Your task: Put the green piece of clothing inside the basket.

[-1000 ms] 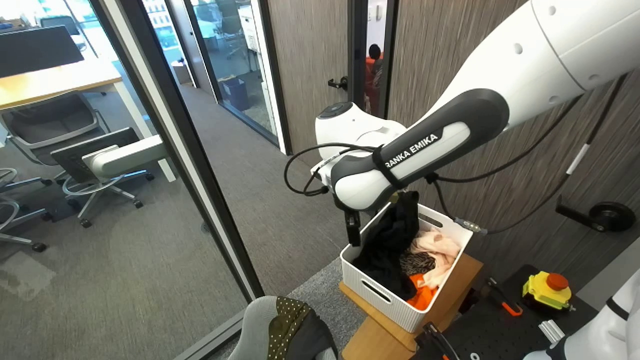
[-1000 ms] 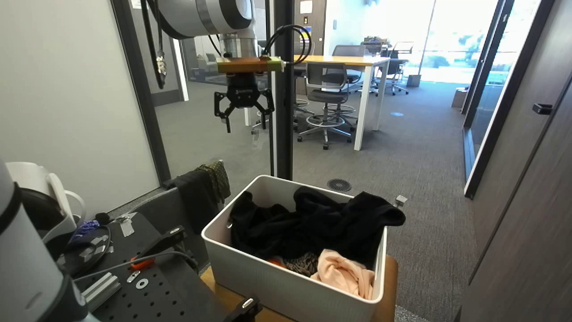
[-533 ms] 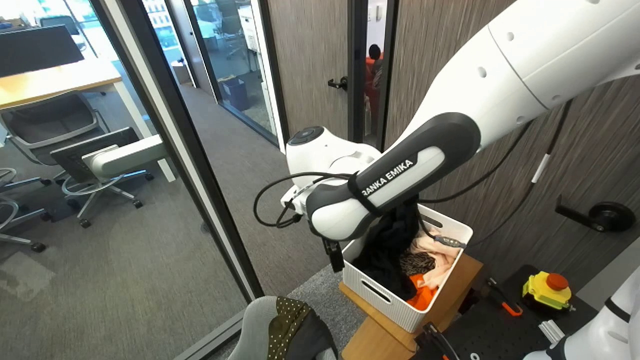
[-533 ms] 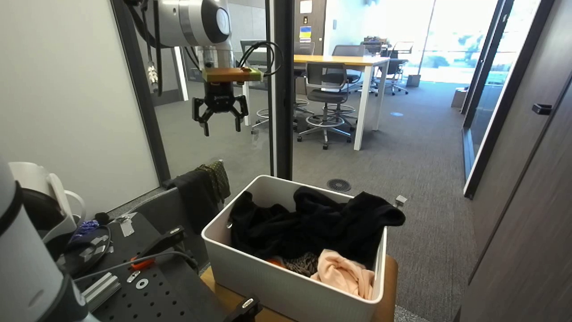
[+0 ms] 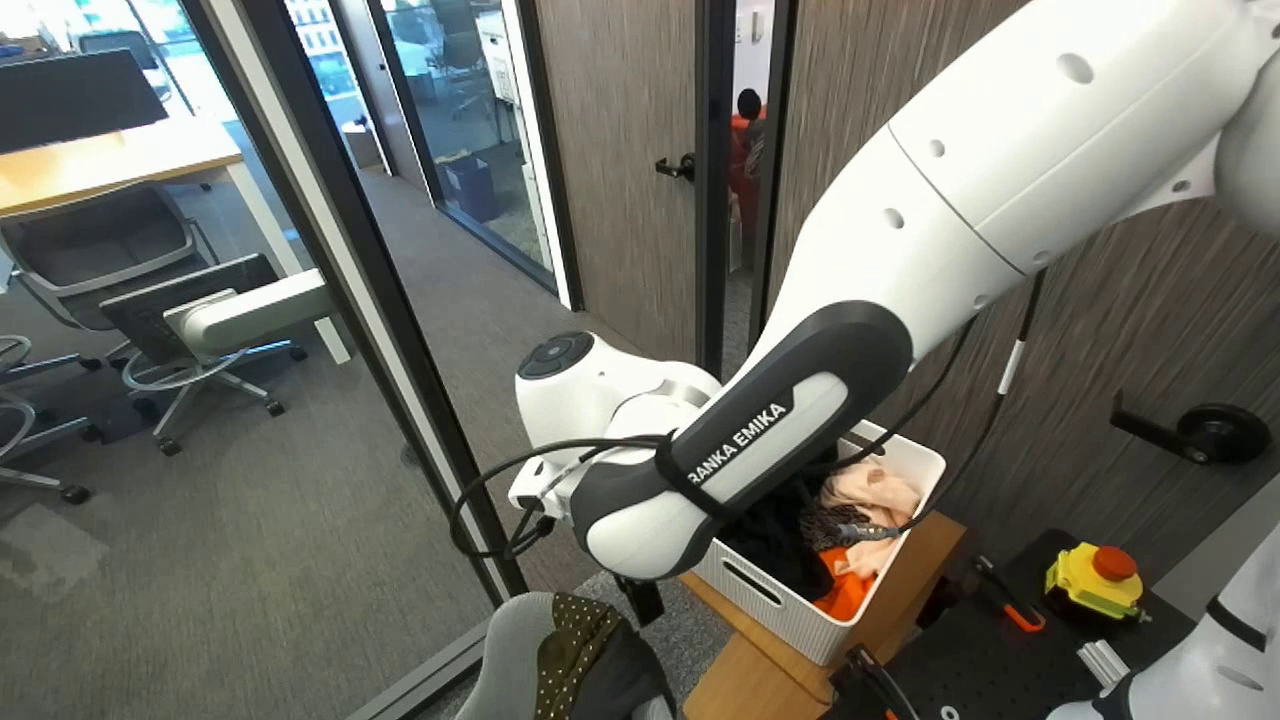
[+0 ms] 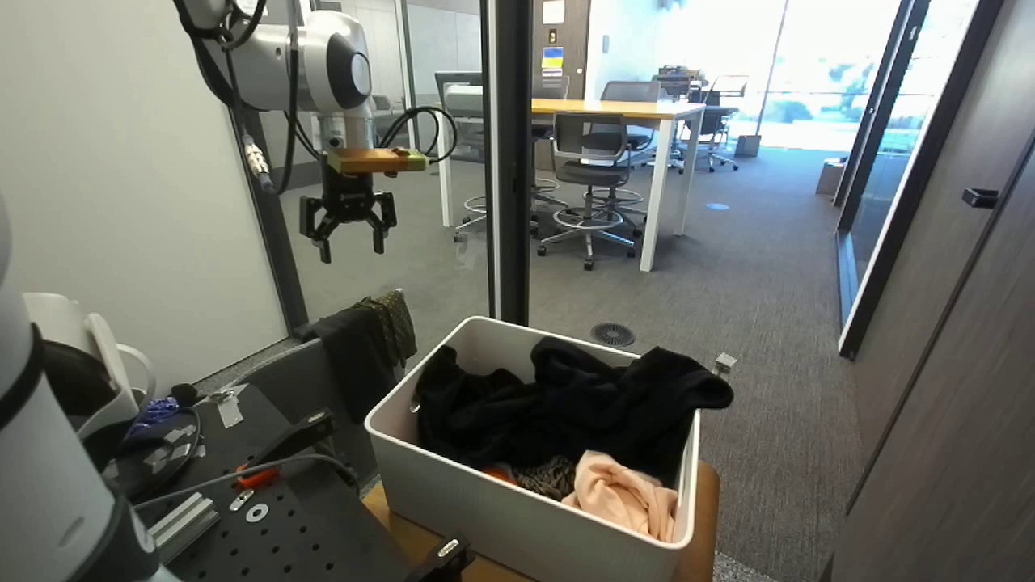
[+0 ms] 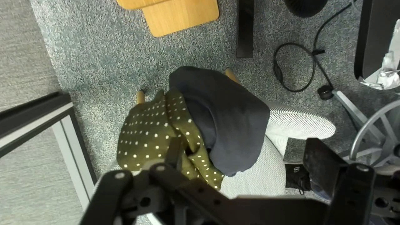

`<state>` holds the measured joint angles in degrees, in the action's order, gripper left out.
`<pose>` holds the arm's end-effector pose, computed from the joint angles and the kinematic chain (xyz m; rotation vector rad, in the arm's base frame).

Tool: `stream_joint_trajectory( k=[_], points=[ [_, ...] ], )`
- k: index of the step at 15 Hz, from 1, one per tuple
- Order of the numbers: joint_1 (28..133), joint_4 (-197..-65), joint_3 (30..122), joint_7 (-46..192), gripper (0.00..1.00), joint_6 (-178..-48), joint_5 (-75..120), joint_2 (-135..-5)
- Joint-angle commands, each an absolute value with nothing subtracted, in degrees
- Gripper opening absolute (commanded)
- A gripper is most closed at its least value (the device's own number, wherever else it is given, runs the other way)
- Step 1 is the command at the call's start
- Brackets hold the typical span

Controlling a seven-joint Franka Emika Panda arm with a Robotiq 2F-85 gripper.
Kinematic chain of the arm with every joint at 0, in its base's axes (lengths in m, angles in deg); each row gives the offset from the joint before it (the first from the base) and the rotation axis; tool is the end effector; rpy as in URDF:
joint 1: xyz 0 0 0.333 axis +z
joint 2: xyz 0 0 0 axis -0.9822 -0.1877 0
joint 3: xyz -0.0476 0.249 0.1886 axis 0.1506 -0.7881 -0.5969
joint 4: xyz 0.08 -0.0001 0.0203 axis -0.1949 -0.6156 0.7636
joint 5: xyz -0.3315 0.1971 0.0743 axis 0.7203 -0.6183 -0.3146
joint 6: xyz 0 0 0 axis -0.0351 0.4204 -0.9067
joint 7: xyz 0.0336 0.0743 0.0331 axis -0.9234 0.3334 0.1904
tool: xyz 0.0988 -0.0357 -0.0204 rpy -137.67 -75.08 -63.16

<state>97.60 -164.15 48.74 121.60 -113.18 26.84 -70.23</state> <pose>0.4061 0.3618 0.2511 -2.1798 -2.2150 0.1716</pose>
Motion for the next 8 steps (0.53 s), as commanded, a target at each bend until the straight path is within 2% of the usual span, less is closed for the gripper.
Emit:
stream_joint_trajectory(
  k=[1, 8],
  points=[
    [98.76, -161.49, 47.7, 122.81, 1.0, -115.89, 27.43, -74.4],
    [100.26, -156.65, 46.6, 123.86, 1.0, -119.64, 28.38, -82.46]
  ],
)
